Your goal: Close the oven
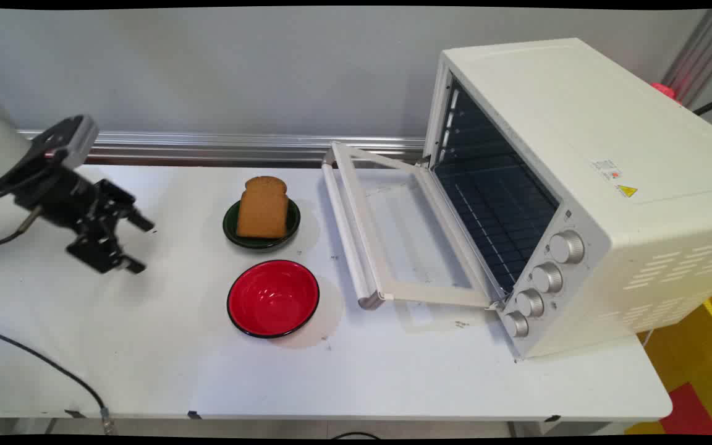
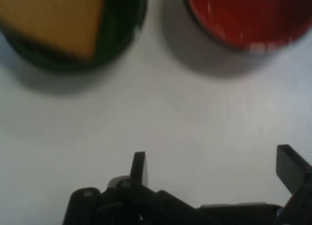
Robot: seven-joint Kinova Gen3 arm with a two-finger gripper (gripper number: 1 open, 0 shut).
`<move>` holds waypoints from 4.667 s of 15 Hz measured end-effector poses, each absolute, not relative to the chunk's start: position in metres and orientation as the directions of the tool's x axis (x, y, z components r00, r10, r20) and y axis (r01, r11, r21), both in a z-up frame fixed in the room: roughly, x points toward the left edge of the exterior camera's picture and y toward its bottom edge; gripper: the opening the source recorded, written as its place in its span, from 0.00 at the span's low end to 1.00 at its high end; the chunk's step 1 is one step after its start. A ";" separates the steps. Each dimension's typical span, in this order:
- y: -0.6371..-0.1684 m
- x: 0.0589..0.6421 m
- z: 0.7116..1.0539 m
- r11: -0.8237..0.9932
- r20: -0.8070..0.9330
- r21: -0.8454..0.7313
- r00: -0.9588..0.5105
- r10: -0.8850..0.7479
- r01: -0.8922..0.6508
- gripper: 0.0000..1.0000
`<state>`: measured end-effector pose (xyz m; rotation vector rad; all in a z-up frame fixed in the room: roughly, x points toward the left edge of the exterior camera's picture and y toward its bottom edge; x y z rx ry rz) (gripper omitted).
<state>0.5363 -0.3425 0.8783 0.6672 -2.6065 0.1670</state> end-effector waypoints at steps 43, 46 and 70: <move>-0.455 0.399 0.782 0.890 0.740 0.024 -0.590 -0.322 -0.456 0.00; -0.461 0.390 0.771 0.890 0.743 0.028 -0.587 -0.323 -0.454 0.00; -0.488 0.356 0.765 0.898 0.810 0.041 -0.511 -0.287 -0.438 0.00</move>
